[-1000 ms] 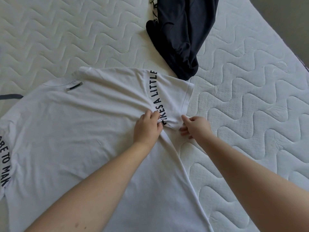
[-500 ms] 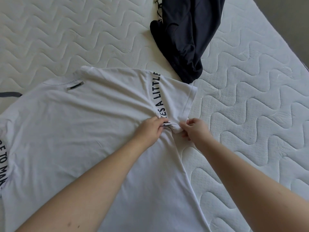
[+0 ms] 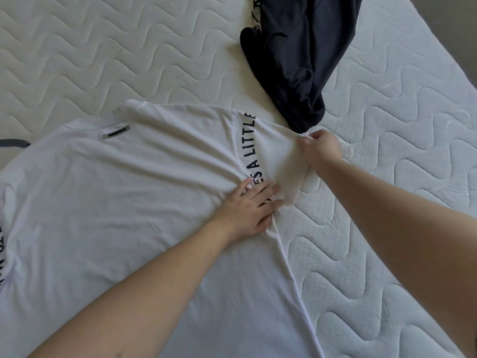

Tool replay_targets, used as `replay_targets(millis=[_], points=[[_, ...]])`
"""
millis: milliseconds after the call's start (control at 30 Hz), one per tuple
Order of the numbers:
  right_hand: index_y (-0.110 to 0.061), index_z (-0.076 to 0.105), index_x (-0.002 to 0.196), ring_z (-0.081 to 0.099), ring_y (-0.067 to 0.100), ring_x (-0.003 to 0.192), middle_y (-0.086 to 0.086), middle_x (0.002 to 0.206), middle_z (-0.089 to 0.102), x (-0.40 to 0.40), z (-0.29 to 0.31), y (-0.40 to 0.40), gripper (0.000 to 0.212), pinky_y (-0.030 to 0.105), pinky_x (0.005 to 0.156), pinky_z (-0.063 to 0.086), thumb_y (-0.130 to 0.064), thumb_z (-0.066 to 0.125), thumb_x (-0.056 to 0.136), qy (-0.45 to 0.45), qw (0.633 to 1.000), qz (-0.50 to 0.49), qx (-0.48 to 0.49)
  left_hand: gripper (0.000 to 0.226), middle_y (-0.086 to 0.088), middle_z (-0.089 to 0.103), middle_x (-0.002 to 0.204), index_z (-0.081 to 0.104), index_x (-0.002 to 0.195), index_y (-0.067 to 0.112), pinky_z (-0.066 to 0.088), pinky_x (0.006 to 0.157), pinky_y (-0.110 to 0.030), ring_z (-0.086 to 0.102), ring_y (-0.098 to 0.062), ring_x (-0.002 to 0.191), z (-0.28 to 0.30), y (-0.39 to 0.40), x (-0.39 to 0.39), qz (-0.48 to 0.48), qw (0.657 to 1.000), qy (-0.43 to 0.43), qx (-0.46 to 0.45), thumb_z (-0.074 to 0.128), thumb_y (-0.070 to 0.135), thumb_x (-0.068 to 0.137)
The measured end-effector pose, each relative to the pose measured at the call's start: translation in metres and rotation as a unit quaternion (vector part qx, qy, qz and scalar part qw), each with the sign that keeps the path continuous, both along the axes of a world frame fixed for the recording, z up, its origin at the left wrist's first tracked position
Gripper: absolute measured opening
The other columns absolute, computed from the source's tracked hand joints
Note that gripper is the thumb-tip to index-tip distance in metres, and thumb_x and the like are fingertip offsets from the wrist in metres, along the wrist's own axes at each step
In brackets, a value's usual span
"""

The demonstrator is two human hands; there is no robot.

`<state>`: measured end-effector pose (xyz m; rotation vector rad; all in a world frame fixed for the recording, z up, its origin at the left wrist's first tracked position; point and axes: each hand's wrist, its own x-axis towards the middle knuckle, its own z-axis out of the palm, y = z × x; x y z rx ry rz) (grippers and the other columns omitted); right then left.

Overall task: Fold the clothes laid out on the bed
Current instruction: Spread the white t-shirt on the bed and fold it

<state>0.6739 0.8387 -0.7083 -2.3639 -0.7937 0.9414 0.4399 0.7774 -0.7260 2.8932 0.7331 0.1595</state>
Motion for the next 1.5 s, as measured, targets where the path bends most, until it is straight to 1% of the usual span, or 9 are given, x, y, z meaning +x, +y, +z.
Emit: replay_targets(millis=[333, 467, 600, 667, 767, 933, 1167, 1400, 1500], points=[[-0.025, 0.056, 0.110, 0.054, 0.016, 0.083, -0.011, 0.088, 0.055, 0.008, 0.001, -0.007, 0.034, 0.028, 0.068, 0.040, -0.045, 0.068, 0.084, -0.020, 0.997, 0.080, -0.006, 0.060, 0.006, 0.013, 0.163, 0.018, 0.155, 0.034, 0.006, 0.119, -0.056, 0.009, -0.018, 0.151, -0.026, -0.005, 0.000, 0.005, 0.994, 0.106, -0.014, 0.028, 0.051, 0.098], [-0.023, 0.052, 0.072, 0.052, 0.011, 0.060, -0.010, 0.066, 0.054, 0.004, 0.007, -0.017, 0.026, 0.026, 0.049, 0.035, -0.039, 0.068, 0.084, 0.002, 0.996, 0.091, 0.004, 0.059, 0.009, 0.013, 0.163, 0.018, 0.154, 0.036, 0.002, 0.120, -0.051, 0.008, -0.016, 0.151, -0.023, -0.002, 0.001, 0.002, 0.991, 0.129, -0.041, 0.019, 0.053, 0.097], [-0.021, 0.051, 0.088, 0.066, 0.022, 0.079, 0.002, 0.087, 0.066, -0.013, 0.026, -0.029, 0.018, 0.036, 0.065, 0.054, -0.036, 0.059, 0.092, 0.061, 0.994, 0.051, 0.073, 0.047, 0.017, 0.022, 0.159, 0.034, 0.148, 0.039, -0.005, 0.120, -0.040, 0.011, -0.007, 0.149, -0.012, 0.003, 0.011, 0.058, 0.979, 0.079, -0.181, 0.024, 0.041, 0.103], [-0.018, 0.049, 0.094, 0.068, 0.030, 0.082, 0.011, 0.093, 0.068, -0.027, 0.039, -0.034, 0.015, 0.048, 0.074, 0.057, -0.032, 0.054, 0.095, 0.065, 0.991, 0.077, 0.094, 0.036, 0.006, 0.050, 0.145, 0.058, 0.132, 0.029, 0.016, 0.119, -0.036, 0.037, -0.011, 0.139, 0.007, 0.010, 0.019, 0.172, 0.905, -0.054, -0.386, 0.032, 0.029, 0.106], [-0.020, 0.054, 0.098, 0.068, 0.029, 0.073, 0.009, 0.082, 0.068, -0.059, 0.063, -0.041, 0.011, 0.046, 0.068, 0.057, -0.031, 0.051, 0.097, 0.027, 0.980, 0.146, 0.136, 0.034, -0.001, 0.070, 0.105, 0.066, 0.103, 0.024, 0.047, 0.090, -0.030, 0.064, -0.013, 0.099, 0.047, 0.031, 0.017, 0.380, 0.678, -0.318, -0.542, 0.033, 0.031, 0.107], [-0.027, 0.064, 0.117, 0.065, 0.028, 0.084, 0.001, 0.092, 0.073, -0.135, 0.093, -0.050, 0.024, 0.034, 0.068, 0.049, -0.028, 0.051, 0.097, -0.055, 0.945, 0.250, 0.204, 0.067, -0.002, 0.071, 0.097, 0.065, 0.112, 0.018, 0.054, 0.082, -0.038, 0.069, -0.018, 0.088, 0.088, 0.078, -0.036, 0.473, 0.475, -0.381, -0.637, 0.020, 0.066, 0.098], [-0.023, 0.056, 0.125, 0.062, 0.035, 0.081, 0.012, 0.092, 0.070, -0.244, 0.087, -0.043, 0.030, 0.033, 0.061, 0.031, -0.020, 0.040, 0.099, -0.100, 0.914, 0.347, 0.186, 0.027, 0.003, 0.067, 0.070, 0.068, 0.082, 0.020, 0.050, 0.047, -0.020, 0.065, -0.010, 0.052, 0.105, 0.095, -0.113, 0.506, 0.522, -0.253, -0.638, 0.058, 0.043, 0.093], [-0.022, 0.059, 0.124, 0.063, 0.032, 0.089, 0.010, 0.094, 0.070, -0.243, 0.068, -0.056, 0.034, 0.031, 0.064, 0.029, -0.031, 0.035, 0.102, -0.071, 0.947, 0.279, 0.142, 0.028, -0.004, 0.072, 0.082, 0.067, 0.094, 0.016, 0.059, 0.069, -0.032, 0.071, -0.018, 0.069, 0.086, 0.090, -0.137, 0.517, 0.521, -0.287, -0.616, 0.045, 0.031, 0.101], [-0.024, 0.057, 0.086, 0.054, 0.025, 0.069, -0.001, 0.070, 0.059, -0.224, 0.064, -0.052, 0.022, 0.030, 0.056, 0.027, -0.025, 0.040, 0.099, -0.011, 0.965, 0.207, 0.158, 0.023, -0.004, 0.072, 0.089, 0.062, 0.104, 0.016, 0.056, 0.069, -0.031, 0.071, -0.017, 0.070, 0.076, 0.090, -0.139, 0.517, 0.537, -0.277, -0.606, 0.042, 0.026, 0.101]])
